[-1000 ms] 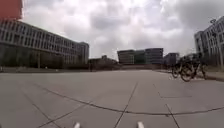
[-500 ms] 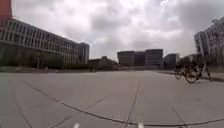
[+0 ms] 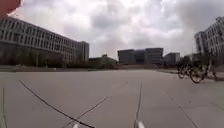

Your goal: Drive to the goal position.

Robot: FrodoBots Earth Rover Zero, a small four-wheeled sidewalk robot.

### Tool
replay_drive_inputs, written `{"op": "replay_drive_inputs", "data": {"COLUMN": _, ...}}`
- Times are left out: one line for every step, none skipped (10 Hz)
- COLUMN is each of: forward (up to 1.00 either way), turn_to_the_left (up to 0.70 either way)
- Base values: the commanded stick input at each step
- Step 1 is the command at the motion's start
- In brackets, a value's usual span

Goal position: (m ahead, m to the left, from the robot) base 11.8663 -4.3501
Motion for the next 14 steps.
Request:
{"op": "replay_drive_inputs", "data": {"forward": 0.6, "turn_to_the_left": 0.0}}
{"op": "replay_drive_inputs", "data": {"forward": 0.6, "turn_to_the_left": 0.0}}
{"op": "replay_drive_inputs", "data": {"forward": 0.6, "turn_to_the_left": 0.0}}
{"op": "replay_drive_inputs", "data": {"forward": 0.6, "turn_to_the_left": 0.0}}
{"op": "replay_drive_inputs", "data": {"forward": 0.6, "turn_to_the_left": 0.0}}
{"op": "replay_drive_inputs", "data": {"forward": 0.6, "turn_to_the_left": 0.0}}
{"op": "replay_drive_inputs", "data": {"forward": 0.6, "turn_to_the_left": 0.0}}
{"op": "replay_drive_inputs", "data": {"forward": 0.6, "turn_to_the_left": 0.0}}
{"op": "replay_drive_inputs", "data": {"forward": 0.6, "turn_to_the_left": 0.0}}
{"op": "replay_drive_inputs", "data": {"forward": 0.6, "turn_to_the_left": 0.0}}
{"op": "replay_drive_inputs", "data": {"forward": 0.6, "turn_to_the_left": 0.0}}
{"op": "replay_drive_inputs", "data": {"forward": 0.6, "turn_to_the_left": 0.0}}
{"op": "replay_drive_inputs", "data": {"forward": 0.6, "turn_to_the_left": 0.0}}
{"op": "replay_drive_inputs", "data": {"forward": 0.6, "turn_to_the_left": 0.0}}
